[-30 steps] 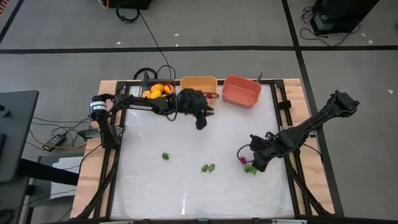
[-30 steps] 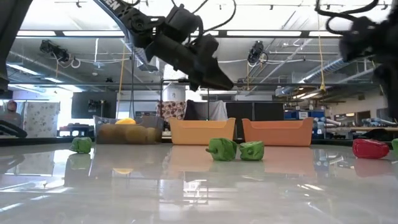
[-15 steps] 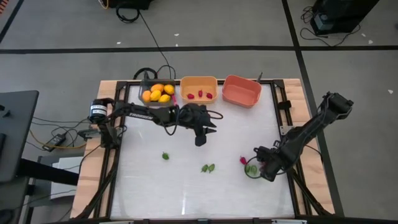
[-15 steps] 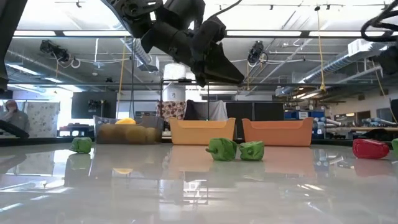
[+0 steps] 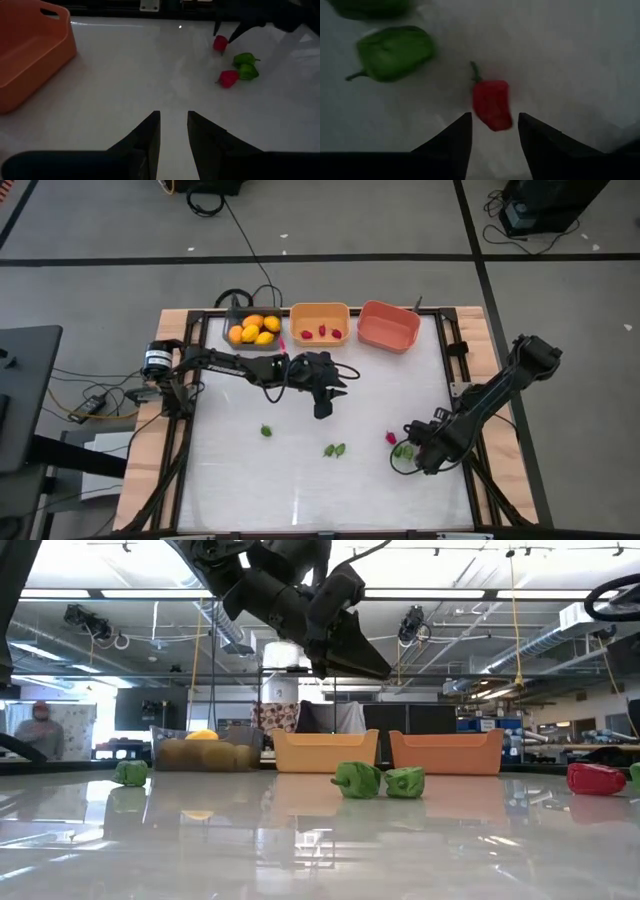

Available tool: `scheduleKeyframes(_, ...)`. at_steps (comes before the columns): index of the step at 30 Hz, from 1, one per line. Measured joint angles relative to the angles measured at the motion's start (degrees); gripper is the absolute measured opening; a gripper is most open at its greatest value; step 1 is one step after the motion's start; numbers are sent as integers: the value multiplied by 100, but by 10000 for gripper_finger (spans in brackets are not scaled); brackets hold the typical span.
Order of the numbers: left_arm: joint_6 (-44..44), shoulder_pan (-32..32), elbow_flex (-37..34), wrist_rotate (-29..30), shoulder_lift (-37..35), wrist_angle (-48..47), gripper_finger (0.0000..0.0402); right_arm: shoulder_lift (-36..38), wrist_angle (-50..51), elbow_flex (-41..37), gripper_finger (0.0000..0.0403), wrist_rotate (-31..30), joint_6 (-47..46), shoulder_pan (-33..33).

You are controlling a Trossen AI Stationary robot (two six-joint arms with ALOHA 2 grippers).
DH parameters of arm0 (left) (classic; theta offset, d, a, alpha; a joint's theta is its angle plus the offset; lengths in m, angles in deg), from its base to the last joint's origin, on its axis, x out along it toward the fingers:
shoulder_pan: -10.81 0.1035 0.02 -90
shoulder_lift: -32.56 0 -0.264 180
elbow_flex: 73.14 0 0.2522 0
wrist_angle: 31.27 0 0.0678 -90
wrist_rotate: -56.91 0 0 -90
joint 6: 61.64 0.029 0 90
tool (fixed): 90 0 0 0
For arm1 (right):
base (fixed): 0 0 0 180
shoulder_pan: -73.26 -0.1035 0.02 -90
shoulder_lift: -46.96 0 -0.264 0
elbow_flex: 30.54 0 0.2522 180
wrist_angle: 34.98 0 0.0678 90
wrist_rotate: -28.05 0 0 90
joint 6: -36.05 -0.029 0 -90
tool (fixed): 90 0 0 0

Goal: Sort produce into baskets
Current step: Put the red chili pepper into the yellow bin

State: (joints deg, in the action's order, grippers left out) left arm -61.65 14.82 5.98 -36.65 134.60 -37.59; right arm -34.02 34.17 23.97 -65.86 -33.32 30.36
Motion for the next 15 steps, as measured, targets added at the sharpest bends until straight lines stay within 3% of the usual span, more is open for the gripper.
scheduleKeyframes(5,4,-7,0,5,0,-138,102,-55,-244,-2,122,-85,182,0)
scheduleKeyframes(12,2,-15,0,5,0,-324,102,-52,-307,-2,18,-305,383,4)
scheduleKeyframes(15,2,-17,0,5,0,-375,102,-19,-297,-2,10,-620,505,4)
